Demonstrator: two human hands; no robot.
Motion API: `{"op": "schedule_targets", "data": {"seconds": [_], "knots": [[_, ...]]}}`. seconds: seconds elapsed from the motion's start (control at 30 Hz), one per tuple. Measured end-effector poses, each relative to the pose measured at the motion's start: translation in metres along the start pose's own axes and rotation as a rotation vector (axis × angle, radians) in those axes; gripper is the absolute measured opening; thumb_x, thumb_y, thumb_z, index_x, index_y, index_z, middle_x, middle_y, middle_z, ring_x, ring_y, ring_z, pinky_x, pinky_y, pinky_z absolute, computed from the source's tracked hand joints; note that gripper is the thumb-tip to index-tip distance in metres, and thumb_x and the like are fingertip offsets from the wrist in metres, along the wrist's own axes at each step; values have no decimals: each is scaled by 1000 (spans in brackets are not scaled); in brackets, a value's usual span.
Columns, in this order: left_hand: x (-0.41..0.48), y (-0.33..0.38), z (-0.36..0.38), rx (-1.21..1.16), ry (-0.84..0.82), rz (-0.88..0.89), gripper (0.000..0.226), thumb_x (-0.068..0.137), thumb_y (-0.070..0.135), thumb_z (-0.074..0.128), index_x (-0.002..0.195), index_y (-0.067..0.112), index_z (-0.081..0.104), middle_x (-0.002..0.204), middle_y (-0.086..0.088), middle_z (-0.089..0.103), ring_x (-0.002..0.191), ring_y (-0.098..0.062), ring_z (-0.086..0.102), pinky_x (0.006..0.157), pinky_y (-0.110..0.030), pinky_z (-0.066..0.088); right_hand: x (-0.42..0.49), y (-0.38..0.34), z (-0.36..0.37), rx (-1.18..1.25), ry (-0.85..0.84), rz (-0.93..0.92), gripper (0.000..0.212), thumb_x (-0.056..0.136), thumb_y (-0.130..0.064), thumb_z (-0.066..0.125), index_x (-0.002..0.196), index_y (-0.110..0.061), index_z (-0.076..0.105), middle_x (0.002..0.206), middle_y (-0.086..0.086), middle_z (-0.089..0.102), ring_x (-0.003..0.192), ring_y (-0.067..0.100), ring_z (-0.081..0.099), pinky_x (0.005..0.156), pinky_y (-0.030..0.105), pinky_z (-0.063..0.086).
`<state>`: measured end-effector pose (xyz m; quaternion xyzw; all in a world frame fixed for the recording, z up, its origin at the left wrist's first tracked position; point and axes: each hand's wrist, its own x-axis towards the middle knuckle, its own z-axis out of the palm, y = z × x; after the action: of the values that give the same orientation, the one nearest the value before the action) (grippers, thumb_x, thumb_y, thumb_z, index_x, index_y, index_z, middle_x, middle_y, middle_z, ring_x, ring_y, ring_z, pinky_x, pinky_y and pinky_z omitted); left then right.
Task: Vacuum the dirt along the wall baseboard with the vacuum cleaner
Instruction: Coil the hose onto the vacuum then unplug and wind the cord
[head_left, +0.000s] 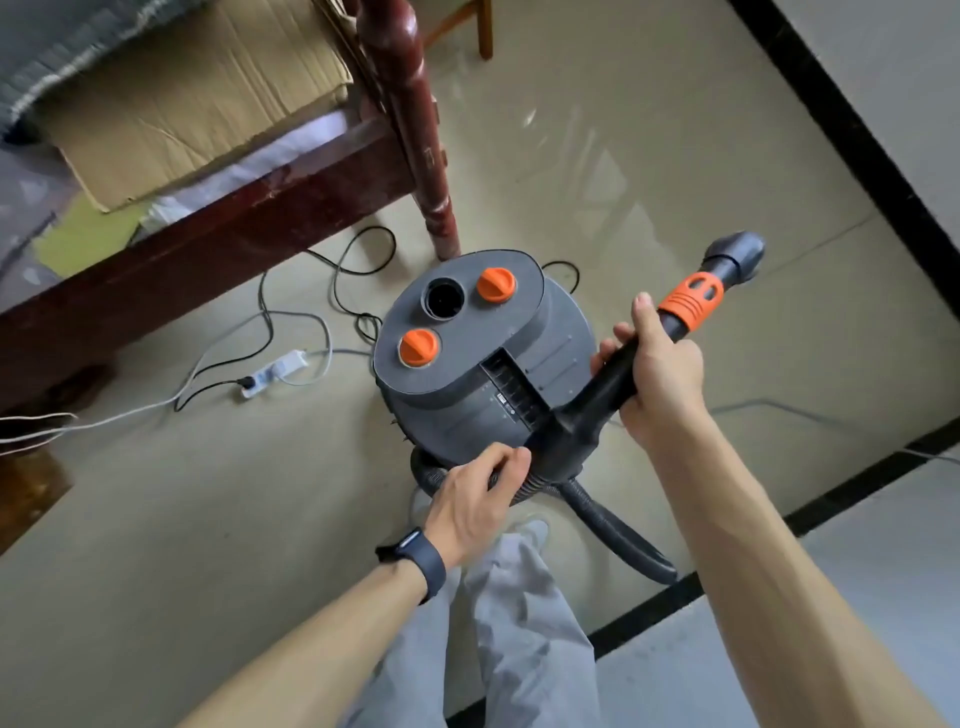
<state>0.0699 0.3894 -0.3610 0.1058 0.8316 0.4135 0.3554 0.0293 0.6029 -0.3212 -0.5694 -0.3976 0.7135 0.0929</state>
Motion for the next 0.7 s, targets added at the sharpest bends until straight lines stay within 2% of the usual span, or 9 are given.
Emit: {"op": "schedule_targets", "data": {"seconds": [0.1,0.17,0.23,0.3,0.37,0.47,0.53,0.6,0.7], "knots": [[-5,15,-2,25,33,-57,73,73,95,29,73,25,51,60,8,60,60,-11,57,65,-39,51,1,-17,11,-5,-86,-3,25,100,-29,68,102,-8,54,97,9,64,65,17,73,68,37,64],[-1,36,-16,-41,59,-57,74,75,93,35,65,22,54,55,4,64,57,-14,62,68,-39,55,-7,-13,14,-278,-126,-91,33,99,-28,67,122,-7,54,109,10,65,92,21,72,97,44,58],[5,58,-39,-59,58,-25,74,77,90,41,60,19,57,51,2,64,50,-13,62,64,-35,54,-21,-7,12,-654,-153,-335,53,102,-22,57,151,-14,41,145,12,50,134,22,50,118,34,35],[7,79,-69,-106,20,-17,74,74,87,51,58,15,57,48,0,62,43,-16,58,52,-29,49,-39,-8,8,-847,-261,-562,53,103,-6,45,153,-23,46,165,11,27,152,20,25,125,32,19],[5,96,-102,-217,-40,-32,71,74,79,61,59,10,60,48,-5,60,40,-21,53,44,-28,44,-51,-18,1,-970,-409,-671,65,86,0,48,144,-27,58,167,9,27,152,26,22,125,38,17],[-1,121,-142,-259,-165,-43,72,72,73,66,67,2,65,53,-13,60,43,-26,52,45,-30,42,-72,-44,5,-1148,-533,-817,74,68,-15,66,142,-24,57,162,9,38,152,32,23,124,47,19],[-6,142,-162,-236,-255,-14,75,72,73,66,73,-2,66,57,-13,61,47,-27,54,46,-29,44,-84,-64,19,-1167,-492,-1055,56,68,-11,74,123,-10,65,135,14,62,133,35,46,111,53,39],[-11,160,-181,-259,-281,74,64,76,67,70,74,4,69,60,-12,63,49,-27,57,49,-30,47,-97,-87,34,-1168,-395,-1217,44,62,-5,67,106,-5,64,102,13,68,97,38,57,84,48,48],[-22,162,-203,-239,-228,197,32,80,53,76,75,21,73,63,-10,66,58,-25,62,62,-35,50,-108,-120,48,-1179,-269,-1238,46,61,1,68,105,-6,62,95,14,68,85,40,56,78,47,47]]}}
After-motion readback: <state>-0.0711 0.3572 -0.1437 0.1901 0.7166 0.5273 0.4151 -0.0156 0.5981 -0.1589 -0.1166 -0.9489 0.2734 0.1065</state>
